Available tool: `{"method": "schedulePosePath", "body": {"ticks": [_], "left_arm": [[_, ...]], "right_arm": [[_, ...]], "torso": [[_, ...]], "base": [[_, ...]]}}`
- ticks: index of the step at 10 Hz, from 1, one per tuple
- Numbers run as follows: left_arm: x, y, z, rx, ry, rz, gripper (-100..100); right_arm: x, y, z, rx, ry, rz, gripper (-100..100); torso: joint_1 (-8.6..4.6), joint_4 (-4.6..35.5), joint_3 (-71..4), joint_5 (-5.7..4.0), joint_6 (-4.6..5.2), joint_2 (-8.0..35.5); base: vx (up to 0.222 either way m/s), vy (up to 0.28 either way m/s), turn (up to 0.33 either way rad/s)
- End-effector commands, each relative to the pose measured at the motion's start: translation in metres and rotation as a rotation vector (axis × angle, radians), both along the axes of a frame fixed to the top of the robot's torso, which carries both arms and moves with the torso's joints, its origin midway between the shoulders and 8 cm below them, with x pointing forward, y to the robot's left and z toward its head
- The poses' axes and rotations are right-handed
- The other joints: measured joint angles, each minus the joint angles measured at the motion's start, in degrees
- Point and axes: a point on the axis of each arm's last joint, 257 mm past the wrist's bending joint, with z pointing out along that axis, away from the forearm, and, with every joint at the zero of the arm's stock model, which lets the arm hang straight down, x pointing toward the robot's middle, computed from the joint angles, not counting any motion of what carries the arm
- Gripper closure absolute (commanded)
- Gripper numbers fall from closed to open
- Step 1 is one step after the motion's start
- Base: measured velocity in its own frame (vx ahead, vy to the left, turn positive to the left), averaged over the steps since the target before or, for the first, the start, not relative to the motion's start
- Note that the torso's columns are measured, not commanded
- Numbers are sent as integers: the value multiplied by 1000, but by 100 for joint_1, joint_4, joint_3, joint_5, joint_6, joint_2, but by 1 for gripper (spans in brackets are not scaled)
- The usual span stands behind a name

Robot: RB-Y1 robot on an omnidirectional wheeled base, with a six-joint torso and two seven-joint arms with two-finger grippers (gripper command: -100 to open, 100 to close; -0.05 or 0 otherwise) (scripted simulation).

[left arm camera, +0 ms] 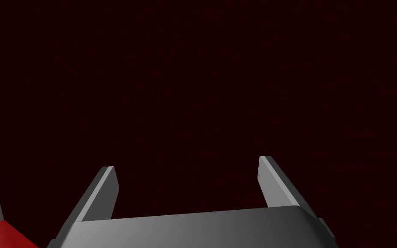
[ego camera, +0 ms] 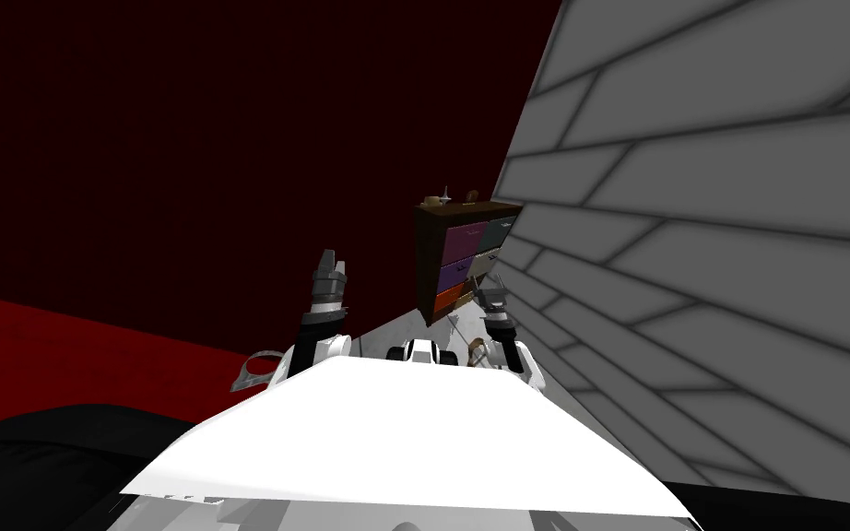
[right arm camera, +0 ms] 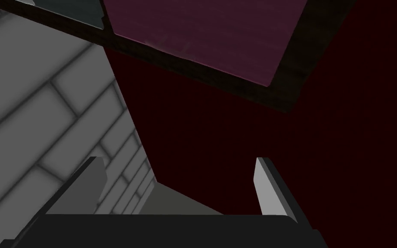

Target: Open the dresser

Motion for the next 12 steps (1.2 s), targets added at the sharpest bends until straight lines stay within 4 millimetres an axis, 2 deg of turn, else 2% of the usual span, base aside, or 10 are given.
{"method": "schedulePosePath", "body": {"ticks": [1, 4, 5, 7, 8, 10, 11, 12], "left_arm": [[0, 0, 0, 0, 0, 0, 0], [0, 0, 0, 0, 0, 0, 0], [0, 0, 0, 0, 0, 0, 0], [0, 0, 0, 0, 0, 0, 0], [0, 0, 0, 0, 0, 0, 0], [0, 0, 0, 0, 0, 0, 0], [0, 0, 0, 0, 0, 0, 0], [0, 0, 0, 0, 0, 0, 0]], "right_arm": [[3, 3, -12, -74, 3, -30, -100], [6, 6, -23, -147, 6, -57, -100], [9, 9, -34, -181, 15, -62, -100], [9, 9, -34, -223, 8, -86, -100], [12, 13, -45, -261, 16, -91, -100], [12, 13, -45, -293, 10, -109, -100], [15, 16, -57, -335, 18, -116, -100], [15, 16, -57, -357, 13, -128, -100]], "torso": [[-1, -2, -5, -1, -1, -10], [-2, -2, -4, -1, -1, -8], [-1, -2, -5, 0, 0, -9], [-1, -3, -7, 0, 0, -11], [2, 0, -1, 1, 0, -1], [0, -2, -4, 0, -1, -8], [-2, 0, -1, 0, 0, -2], [-3, -2, -4, -1, -1, -9]], "base": [[49, -8, 13], [33, -8, 11], [60, -16, 18], [41, -7, 6], [46, -1, 16], [33, -4, 8], [40, -6, 18], [45, -10, 13]]}}
